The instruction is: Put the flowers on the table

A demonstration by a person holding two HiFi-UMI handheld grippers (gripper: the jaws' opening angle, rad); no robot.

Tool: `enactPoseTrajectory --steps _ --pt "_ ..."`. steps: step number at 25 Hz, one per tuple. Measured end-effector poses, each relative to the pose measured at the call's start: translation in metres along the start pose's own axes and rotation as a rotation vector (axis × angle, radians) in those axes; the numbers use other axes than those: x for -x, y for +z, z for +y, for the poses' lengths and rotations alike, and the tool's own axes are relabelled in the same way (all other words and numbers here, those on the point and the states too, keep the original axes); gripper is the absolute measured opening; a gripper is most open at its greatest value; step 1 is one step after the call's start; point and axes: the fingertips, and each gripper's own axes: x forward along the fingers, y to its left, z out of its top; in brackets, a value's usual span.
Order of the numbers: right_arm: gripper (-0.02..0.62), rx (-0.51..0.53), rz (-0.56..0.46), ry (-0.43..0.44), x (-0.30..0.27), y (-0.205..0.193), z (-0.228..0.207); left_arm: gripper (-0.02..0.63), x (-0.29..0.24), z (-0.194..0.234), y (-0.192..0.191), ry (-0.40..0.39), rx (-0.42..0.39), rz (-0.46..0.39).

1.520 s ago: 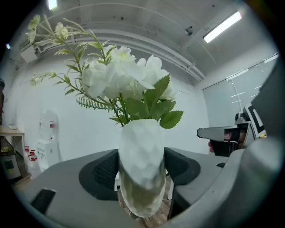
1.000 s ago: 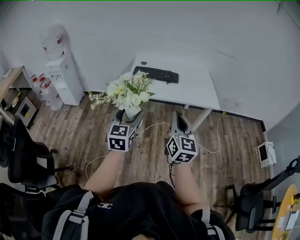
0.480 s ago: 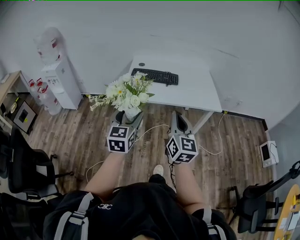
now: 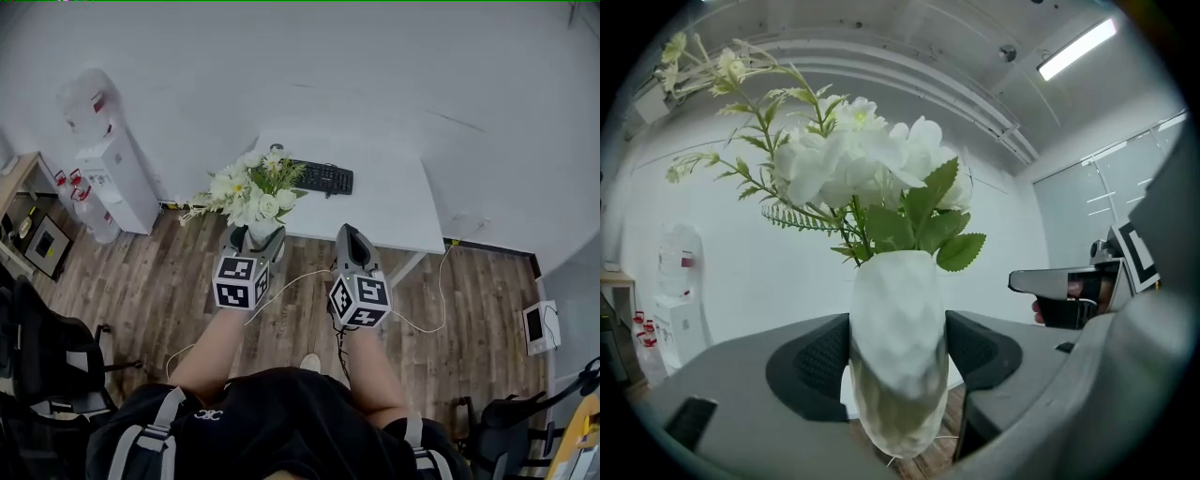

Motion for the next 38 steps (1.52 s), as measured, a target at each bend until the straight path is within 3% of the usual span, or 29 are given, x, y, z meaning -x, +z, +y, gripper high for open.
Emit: enactPoseTrajectory --steps 7,22,27,38 --pt "0.002 -0.015 0.038 0.031 -0.094 0.013 -0.115 0.33 -0.145 -0.033 0.02 0.018 -0.002 0.043" --pt "0.001 -0.001 0.028 0.075 -0.131 -0.009 -0.132 0.33 -0.184 -0.024 -0.002 0.035 0.002 0.02" --pt "0.001 -0.019 0.052 0.071 -0.18 -0.014 -0.191 0.33 -0.261 -0.035 0.0 0.037 0.005 0.042" --pt "0.001 -0.005 0.043 0.04 -0.297 -0.023 -0.239 0.33 -0.39 0.009 0.004 0.004 0.002 0.018"
